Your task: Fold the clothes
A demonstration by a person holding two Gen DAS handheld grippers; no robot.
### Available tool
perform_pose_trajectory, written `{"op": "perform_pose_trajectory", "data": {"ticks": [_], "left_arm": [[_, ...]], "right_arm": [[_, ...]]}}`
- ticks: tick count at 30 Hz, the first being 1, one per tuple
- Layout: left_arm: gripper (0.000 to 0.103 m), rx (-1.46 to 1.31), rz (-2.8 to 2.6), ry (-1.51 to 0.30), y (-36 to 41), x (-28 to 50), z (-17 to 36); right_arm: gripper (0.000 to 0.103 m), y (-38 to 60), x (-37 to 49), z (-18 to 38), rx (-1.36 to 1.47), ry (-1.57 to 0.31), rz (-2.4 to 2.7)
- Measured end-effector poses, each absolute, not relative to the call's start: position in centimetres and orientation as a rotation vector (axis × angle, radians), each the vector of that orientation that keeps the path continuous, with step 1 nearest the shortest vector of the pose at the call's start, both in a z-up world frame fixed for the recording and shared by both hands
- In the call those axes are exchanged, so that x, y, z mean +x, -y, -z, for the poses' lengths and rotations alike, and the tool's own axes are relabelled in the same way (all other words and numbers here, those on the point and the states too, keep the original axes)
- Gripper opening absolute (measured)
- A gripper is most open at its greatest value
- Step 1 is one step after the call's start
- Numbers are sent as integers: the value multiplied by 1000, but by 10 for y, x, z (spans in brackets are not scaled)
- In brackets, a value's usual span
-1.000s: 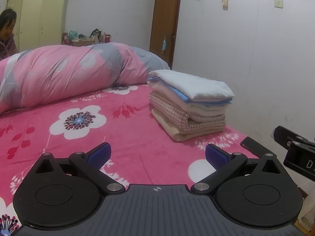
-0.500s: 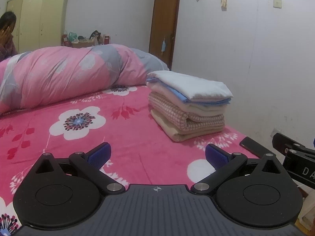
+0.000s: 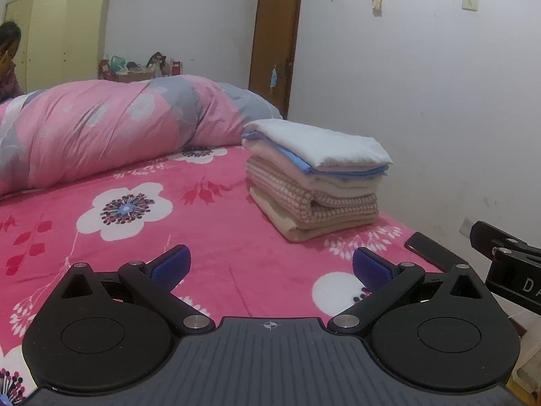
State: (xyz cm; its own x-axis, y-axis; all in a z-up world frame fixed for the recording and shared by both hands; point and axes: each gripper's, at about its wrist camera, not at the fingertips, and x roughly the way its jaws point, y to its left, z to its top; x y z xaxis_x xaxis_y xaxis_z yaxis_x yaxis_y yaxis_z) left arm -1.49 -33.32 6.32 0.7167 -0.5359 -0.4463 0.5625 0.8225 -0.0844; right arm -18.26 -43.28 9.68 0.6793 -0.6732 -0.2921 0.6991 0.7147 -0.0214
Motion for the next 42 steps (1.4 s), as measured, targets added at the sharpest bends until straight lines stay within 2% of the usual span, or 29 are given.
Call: {"op": "perform_pose_trajectory", "data": {"ticks": [42], "left_arm": [[103, 58, 602, -484, 338, -13, -64]], "right_arm": [[103, 437, -174, -94, 98, -305, 774]]}}
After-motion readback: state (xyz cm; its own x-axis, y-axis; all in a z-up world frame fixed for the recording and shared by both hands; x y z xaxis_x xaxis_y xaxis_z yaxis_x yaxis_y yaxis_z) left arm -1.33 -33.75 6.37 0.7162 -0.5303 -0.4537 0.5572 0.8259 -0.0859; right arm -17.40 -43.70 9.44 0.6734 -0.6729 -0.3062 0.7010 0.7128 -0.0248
